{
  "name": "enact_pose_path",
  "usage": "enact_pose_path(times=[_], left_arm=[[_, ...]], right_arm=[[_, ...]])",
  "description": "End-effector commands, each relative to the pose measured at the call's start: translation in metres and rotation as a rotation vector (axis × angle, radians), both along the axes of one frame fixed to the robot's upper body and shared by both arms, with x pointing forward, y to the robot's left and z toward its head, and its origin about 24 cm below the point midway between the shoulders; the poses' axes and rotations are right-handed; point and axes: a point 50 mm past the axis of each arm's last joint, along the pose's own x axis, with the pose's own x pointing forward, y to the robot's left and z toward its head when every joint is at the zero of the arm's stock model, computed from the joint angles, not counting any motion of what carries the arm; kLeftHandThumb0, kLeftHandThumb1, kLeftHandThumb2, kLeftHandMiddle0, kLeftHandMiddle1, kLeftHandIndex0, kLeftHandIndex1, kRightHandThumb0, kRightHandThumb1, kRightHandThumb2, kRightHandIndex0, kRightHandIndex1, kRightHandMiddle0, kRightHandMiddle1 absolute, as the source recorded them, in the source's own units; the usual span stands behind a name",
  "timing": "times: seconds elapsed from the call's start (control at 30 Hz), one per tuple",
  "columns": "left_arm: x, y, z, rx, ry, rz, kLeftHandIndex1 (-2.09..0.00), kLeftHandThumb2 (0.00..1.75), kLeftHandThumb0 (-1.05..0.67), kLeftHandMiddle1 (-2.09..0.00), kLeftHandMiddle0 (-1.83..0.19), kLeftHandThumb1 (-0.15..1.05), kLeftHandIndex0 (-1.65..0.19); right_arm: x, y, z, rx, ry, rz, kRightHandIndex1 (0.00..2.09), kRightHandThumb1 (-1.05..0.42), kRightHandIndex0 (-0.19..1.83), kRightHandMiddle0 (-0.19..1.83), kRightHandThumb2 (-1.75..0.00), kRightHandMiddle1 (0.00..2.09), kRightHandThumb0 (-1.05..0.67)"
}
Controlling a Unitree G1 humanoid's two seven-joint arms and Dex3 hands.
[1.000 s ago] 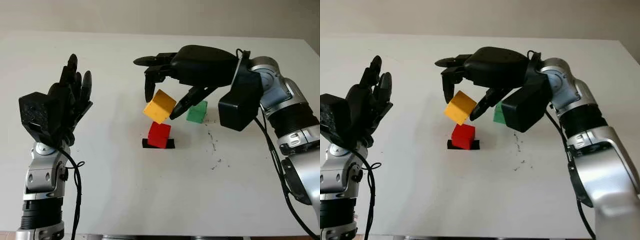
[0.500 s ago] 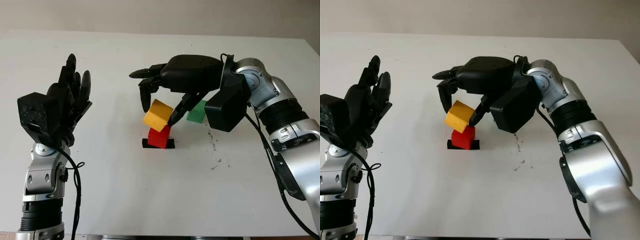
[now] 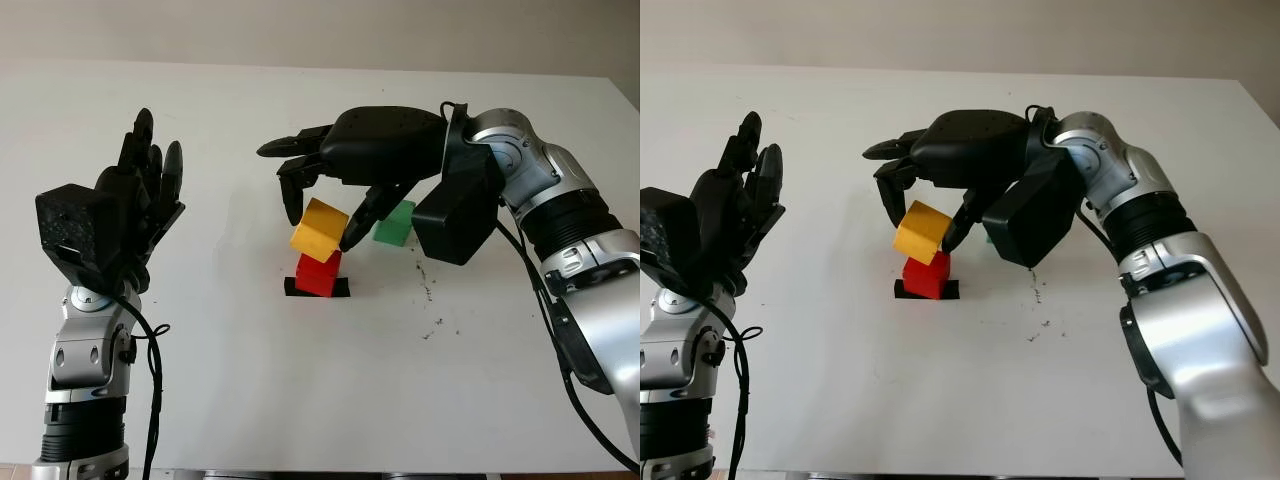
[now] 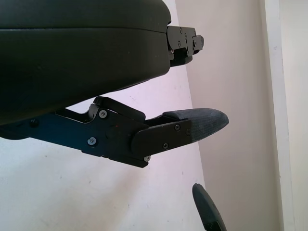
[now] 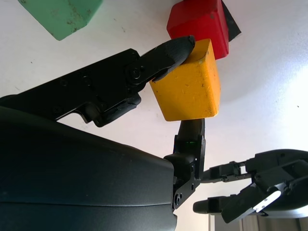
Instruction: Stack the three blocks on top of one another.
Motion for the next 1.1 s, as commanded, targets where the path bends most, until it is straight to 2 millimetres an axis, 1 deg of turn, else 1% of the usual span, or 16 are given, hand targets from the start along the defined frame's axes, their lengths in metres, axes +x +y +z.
enact_pose_path(times=[0.0,0.33,0.57,0.77,1.07], left_arm=[[-0.001,-0.002,0.005,0.005,-0.023,-0.003,-0.05,0.6,-0.62,-0.05,0.1,1.05,0.09],[-0.001,-0.003,0.005,0.013,-0.022,-0.006,-0.05,0.61,-0.62,-0.05,0.1,1.05,0.1],[-0.002,-0.003,0.003,0.011,-0.019,-0.006,-0.05,0.61,-0.62,-0.06,0.1,1.05,0.09],[-0.003,-0.005,0.003,0.002,-0.02,-0.002,-0.06,0.6,-0.63,-0.06,0.09,1.05,0.08],[-0.002,-0.004,0.002,0.006,-0.017,-0.003,-0.05,0.59,-0.64,-0.05,0.09,1.05,0.09]], right_arm=[[-0.001,0.001,0.01,-0.007,-0.04,0.011,0.05,-0.94,0.1,0.38,-0.06,1.48,-0.42],[0.0,0.005,0.005,-0.038,-0.025,0.006,0.06,-0.94,0.11,0.37,-0.05,1.43,-0.42],[0.0,0.007,-0.002,-0.041,-0.006,0.01,0.07,-0.93,0.14,0.38,-0.05,1.44,-0.42],[0.001,0.008,-0.006,-0.054,0.012,0.01,0.05,-0.93,0.12,0.37,-0.05,1.47,-0.42],[0.0,0.009,-0.007,-0.096,0.01,0.02,0.05,-0.93,0.11,0.37,-0.05,1.42,-0.42]])
